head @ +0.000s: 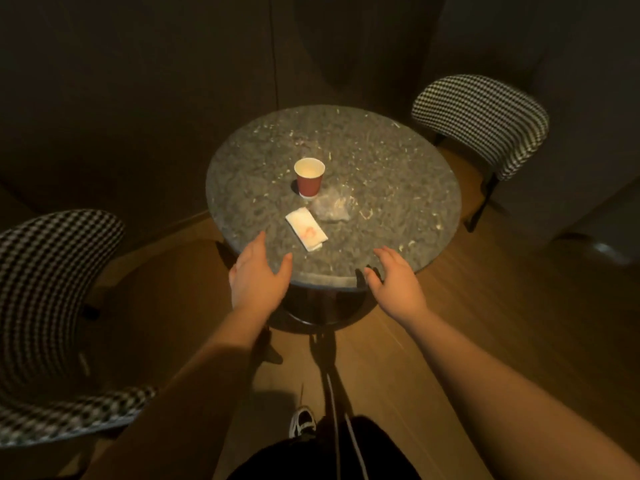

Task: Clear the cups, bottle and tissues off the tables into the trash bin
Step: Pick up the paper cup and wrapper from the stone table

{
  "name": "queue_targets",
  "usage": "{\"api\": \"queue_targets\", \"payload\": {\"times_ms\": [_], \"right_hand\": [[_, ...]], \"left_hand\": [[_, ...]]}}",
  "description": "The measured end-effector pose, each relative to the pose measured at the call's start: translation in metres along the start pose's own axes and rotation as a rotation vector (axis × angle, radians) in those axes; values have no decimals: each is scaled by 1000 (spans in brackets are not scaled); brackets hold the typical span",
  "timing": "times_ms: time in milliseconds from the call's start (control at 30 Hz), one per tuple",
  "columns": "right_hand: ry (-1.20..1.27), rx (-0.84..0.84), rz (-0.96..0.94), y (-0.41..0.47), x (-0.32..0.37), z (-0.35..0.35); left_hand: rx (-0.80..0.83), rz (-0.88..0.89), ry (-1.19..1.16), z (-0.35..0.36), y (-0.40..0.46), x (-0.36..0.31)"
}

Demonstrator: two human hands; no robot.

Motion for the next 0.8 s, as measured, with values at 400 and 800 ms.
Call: {"api": "queue_targets", "payload": {"times_ms": [400,800], "right_hand": [[-135,223,-231,202,-40,32],[-279,304,-258,235,-46,61]], "left_hand": [[-31,-62,22,34,123,-31],[61,-187,16,41,158,-25]]}}
Point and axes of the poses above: each hand's wrist, its own y-axis towards the middle knuckle, its own z-axis out of the palm, x = y × z, the point moved 2 cm from there along y, towards the middle knuckle, and after that the axes turned 13 degrees about -z, right-handed, at the moved point
